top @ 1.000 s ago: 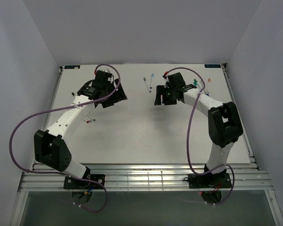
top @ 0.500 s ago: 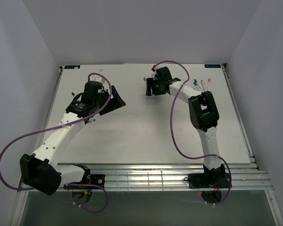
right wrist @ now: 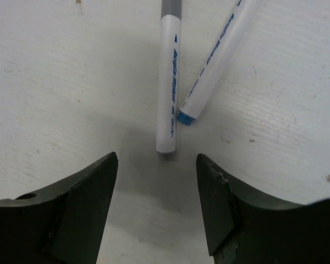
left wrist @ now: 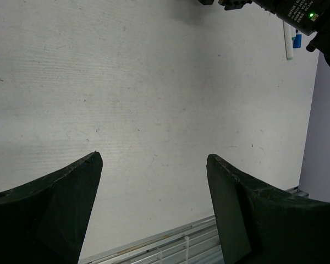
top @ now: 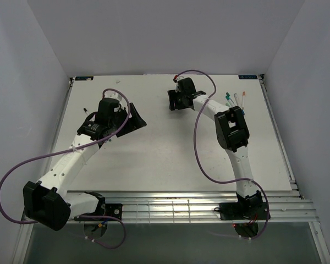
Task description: Open the pen caps
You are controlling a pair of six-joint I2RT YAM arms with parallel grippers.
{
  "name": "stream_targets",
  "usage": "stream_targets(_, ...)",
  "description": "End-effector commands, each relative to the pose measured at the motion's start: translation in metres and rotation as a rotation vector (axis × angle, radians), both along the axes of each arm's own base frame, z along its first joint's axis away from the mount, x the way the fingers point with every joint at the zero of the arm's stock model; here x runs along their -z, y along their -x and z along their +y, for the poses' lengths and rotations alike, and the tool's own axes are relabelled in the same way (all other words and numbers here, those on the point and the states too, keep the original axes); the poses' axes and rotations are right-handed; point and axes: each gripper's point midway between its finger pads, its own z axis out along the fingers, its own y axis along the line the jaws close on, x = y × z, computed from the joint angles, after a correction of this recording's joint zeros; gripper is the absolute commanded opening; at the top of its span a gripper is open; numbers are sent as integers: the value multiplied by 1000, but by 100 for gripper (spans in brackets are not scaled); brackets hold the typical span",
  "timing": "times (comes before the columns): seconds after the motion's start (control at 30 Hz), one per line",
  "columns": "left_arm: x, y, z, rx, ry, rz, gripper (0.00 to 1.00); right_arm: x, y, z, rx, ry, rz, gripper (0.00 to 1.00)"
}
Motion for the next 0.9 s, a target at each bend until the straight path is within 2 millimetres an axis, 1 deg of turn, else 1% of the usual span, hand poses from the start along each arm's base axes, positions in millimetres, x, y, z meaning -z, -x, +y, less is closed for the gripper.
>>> stream_targets(0.0,-11,0,-3,7,33,-43,87,11,-9,7,-13,28,-7,65)
stream_targets(0.1,-11,1,-2,4,36,-47,87,12,-8,17,-28,25,-11,61)
stream_targets(0.17,-10,1,-2,3,34,-46,87,12,-9,21,-29,18,-16,60)
stream_targets(0.2,-11,2,-1,0,34,-47,87,16,-8,22,-27,18,-5,58)
stream_targets(0.27,-11,3,0,-2,32,-48,87,13,-11,25,-13,7,-5,55)
stream_targets(0.3,-13,4,1,-3,33,-53,87,17,-8,26,-11,10,6,53)
stream_targets(0.43,-12,5,5,-14,24,-59,87,22,-4,24,13,34,18,52)
stream_targets(0.63,-2,7,8,-14,9,-36,87,28,-1,16,58,81,28,49)
stream_targets(0.77,-3,8,9,-11,13,-39,87,32,-3,12,79,105,40,42)
stream_targets(0.87,-5,8,10,-11,11,-42,87,33,-4,12,87,115,50,31)
